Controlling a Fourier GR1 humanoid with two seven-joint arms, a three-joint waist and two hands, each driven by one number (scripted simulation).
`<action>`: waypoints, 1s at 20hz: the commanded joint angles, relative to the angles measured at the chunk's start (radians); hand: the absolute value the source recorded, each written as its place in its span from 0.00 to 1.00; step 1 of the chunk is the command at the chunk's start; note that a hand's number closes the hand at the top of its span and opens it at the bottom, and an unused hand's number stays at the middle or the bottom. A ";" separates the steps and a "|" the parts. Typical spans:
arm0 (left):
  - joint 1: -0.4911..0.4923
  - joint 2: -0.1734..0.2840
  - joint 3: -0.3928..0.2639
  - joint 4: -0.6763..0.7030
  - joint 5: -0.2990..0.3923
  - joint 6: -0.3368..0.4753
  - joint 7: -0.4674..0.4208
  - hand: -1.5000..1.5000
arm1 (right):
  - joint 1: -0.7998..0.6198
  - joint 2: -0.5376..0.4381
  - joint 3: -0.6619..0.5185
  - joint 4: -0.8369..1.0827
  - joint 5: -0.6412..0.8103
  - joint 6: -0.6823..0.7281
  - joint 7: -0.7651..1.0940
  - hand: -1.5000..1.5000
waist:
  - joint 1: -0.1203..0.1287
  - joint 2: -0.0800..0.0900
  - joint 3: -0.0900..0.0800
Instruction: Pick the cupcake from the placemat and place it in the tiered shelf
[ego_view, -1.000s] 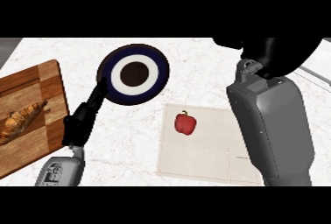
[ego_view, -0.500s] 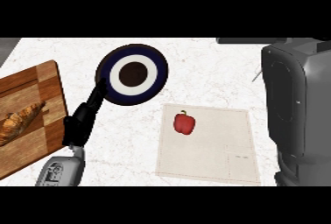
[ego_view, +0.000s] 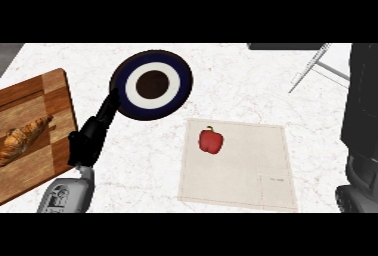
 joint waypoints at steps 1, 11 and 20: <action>-0.024 0.008 0.011 -0.003 0.008 -0.007 0.017 0.50 | -0.092 -0.058 -0.016 0.078 0.021 0.048 0.049 1.00 | 0.004 0.001 0.000; 0.002 0.004 0.001 0.002 -0.003 -0.011 -0.017 0.50 | 0.030 -0.177 -0.062 0.224 -0.017 -0.121 -0.081 1.00 | 0.005 0.004 0.000; -0.040 0.000 0.002 -0.028 0.007 -0.015 0.058 0.50 | 0.055 -0.305 -0.097 0.417 -0.070 -0.320 -0.235 1.00 | 0.011 0.006 0.001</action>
